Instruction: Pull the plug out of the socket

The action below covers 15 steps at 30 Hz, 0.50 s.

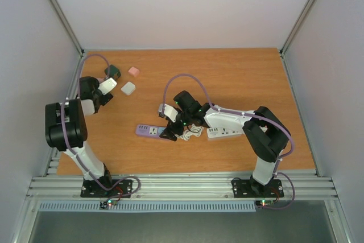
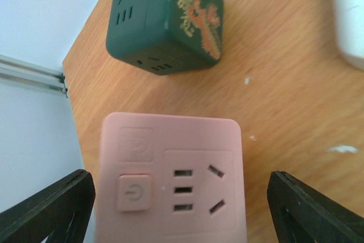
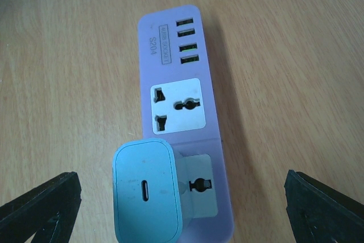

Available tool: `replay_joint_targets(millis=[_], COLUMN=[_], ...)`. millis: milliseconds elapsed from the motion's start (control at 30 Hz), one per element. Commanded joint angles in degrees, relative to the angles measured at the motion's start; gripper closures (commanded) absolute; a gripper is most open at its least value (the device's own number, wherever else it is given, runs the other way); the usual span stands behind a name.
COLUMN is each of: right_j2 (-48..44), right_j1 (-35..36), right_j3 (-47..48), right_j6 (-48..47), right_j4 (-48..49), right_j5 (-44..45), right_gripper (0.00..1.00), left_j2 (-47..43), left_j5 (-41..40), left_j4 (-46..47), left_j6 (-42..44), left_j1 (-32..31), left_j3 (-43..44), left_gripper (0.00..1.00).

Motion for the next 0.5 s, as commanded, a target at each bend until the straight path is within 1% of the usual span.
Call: replay_joint_targets(millis=[0, 200, 300, 467], right_j2=[0.64, 0.65, 0.26, -0.83], right_j1=[-0.07, -0.07, -0.14, -1.87], right_j3=[0.92, 0.89, 0.8, 0.84], right_j6=[-0.05, -0.04, 0.04, 0.39], right_j4=[-0.43, -0.39, -0.62, -1.58], right_j5=[0.28, 0.28, 0.18, -2.32], right_gripper=[0.01, 0.01, 0.01, 0.01], left_j2=[-4.83, -6.92, -8.35, -15.03], left_j5=[5.15, 7.48, 8.55, 17.07], left_j4=[-0.89, -4.13, -6.1, -15.52], left_j6=[-0.81, -0.83, -2.93, -7.91], left_j1=[-0.21, -0.16, -0.11, -0.07], left_j3=[-1.52, -1.42, -0.19, 1.56], left_gripper=[0.15, 0.18, 0.18, 0.14])
